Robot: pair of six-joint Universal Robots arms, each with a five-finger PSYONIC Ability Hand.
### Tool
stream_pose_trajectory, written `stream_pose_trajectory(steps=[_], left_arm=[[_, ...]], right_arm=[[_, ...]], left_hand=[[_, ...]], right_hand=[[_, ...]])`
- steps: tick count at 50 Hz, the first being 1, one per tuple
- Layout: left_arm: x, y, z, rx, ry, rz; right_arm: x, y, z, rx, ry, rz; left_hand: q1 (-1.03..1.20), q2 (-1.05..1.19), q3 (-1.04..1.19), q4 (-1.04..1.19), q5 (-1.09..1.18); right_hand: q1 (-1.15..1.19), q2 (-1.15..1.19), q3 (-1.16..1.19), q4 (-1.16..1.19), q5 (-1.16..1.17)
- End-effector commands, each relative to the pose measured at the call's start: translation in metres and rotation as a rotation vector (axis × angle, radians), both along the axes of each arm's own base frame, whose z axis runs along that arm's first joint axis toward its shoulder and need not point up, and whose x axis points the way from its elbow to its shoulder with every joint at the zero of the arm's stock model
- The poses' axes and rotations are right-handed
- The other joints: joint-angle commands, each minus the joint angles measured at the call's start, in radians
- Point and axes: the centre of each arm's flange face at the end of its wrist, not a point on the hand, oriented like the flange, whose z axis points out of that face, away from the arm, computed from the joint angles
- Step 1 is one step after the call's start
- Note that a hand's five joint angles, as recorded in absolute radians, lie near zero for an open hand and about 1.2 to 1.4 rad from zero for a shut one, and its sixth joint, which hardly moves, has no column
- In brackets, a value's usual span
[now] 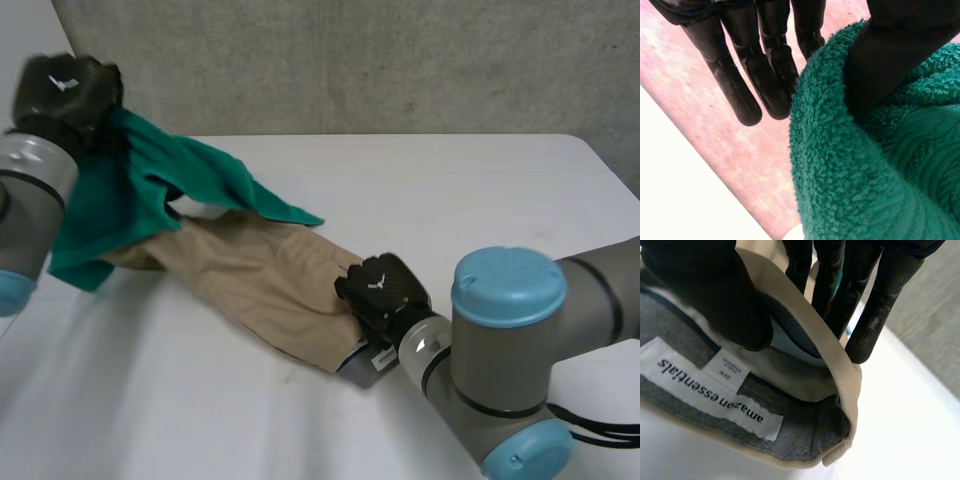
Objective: Fold the laundry.
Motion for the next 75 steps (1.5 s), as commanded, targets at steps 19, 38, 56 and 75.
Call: stream_pose_trajectory(steps=[19,38,56,75], left_arm=[[0.104,-0.099,-0.002,-0.077,-0.004,0.507],[-0.028,0.023,-0.065,0.156,-0.119,-0.050],[-0.066,0.065,-0.136,0.401,-0.218,-0.244],[-0.087,0.077,-0.129,0.422,-0.243,-0.301]], right_arm=[[-0.045,-0.010,0.043,-0.055,0.049,-0.035],[-0.052,-0.023,0.061,-0.101,0.026,-0.076],[-0.075,-0.042,0.067,-0.120,0.052,-0.146],[-0.088,-0.064,0.082,-0.162,0.019,-0.164]], left_hand=[[-0.660,-0.726,-0.720,-0.730,-0.676],[-0.952,-1.019,-1.013,-1.023,-0.969],[-0.659,-0.725,-0.719,-0.729,-0.675],[0.269,0.202,0.208,0.198,0.252]], right_hand=[[0.732,0.439,0.221,0.210,0.230],[0.732,0.439,0.221,0.210,0.230],[0.732,0.439,0.221,0.210,0.230],[0.732,0.439,0.221,0.210,0.230]])
